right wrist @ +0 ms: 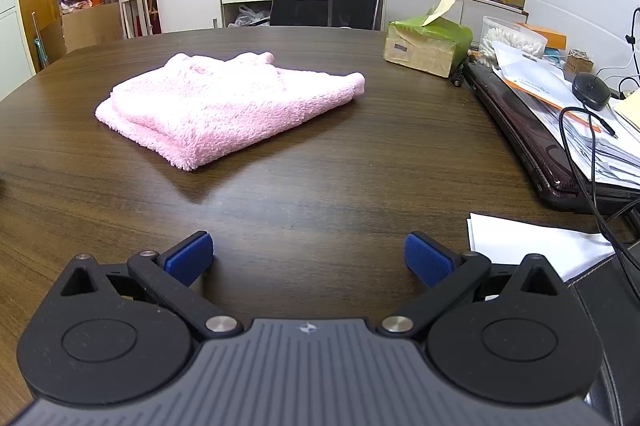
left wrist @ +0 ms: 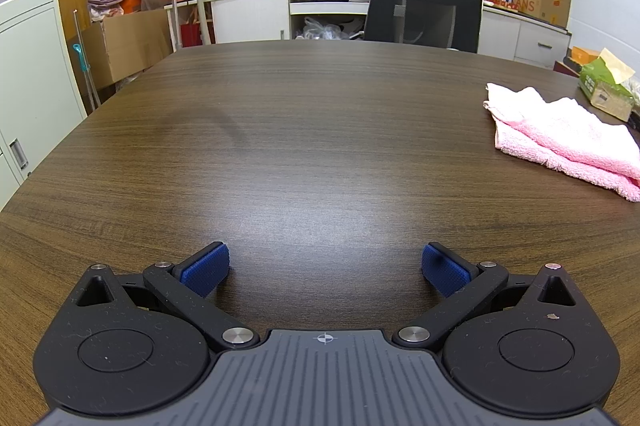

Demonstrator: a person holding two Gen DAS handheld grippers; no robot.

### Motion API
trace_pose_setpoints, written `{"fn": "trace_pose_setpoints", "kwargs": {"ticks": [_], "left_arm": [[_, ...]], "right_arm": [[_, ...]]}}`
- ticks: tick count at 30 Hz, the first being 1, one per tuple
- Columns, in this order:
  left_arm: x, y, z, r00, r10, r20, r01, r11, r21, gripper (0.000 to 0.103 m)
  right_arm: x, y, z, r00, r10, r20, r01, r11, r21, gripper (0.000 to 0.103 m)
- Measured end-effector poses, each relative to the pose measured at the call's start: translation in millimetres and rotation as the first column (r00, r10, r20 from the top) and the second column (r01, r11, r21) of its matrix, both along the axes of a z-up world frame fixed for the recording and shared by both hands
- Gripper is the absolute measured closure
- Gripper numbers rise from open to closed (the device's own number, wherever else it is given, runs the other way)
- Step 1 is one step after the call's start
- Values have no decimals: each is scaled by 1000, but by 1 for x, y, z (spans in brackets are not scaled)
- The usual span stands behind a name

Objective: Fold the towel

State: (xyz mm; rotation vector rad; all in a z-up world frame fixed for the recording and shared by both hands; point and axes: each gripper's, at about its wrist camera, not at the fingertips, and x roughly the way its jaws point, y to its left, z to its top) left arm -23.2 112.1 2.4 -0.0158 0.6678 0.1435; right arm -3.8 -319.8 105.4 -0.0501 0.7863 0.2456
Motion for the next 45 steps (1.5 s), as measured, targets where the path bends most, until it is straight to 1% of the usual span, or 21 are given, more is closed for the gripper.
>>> {"fn": "trace_pose_setpoints", "kwargs": {"ticks": [9,11,19,22,24,27,31,37,39,45], "left_arm": [[0,-1,0,1000,0,1,0,1000,-2,0],[1,-1,0,1000,0,1,0,1000,-2,0],[1,-1,0,1000,0,1,0,1000,-1,0],[1,-2,0,1000,0,0,0,1000,-1,0],[1,-1,0,1000,0,0,0,1000,0,0],[2,-2,-1,1000,2,0,-2,1000,0,0],[3,-1,-1,1000,2,0,-2,1000,0,0],[3,-1,0,1000,2,0,-2,1000,0,0],[3,-1,0,1000,2,0,-2,1000,0,0],[2,-1,0,1000,2,0,-2,1000,0,0]], "right_arm": [[11,6,9,998,-20,-54,20,1000,-13,0],[15,8,15,999,-23,-35,23,1000,5,0],[46,13,40,998,-44,53,34,985,168,0],[73,11,46,994,-93,59,81,980,182,0],[92,10,49,993,-103,63,90,978,186,0],[126,9,49,993,-113,20,107,977,185,0],[163,7,44,989,-136,-65,148,960,236,0],[192,15,33,982,-135,-129,162,960,229,0],[194,24,23,982,-123,-145,152,965,214,0],[197,29,13,974,-118,-191,154,971,185,1]]}}
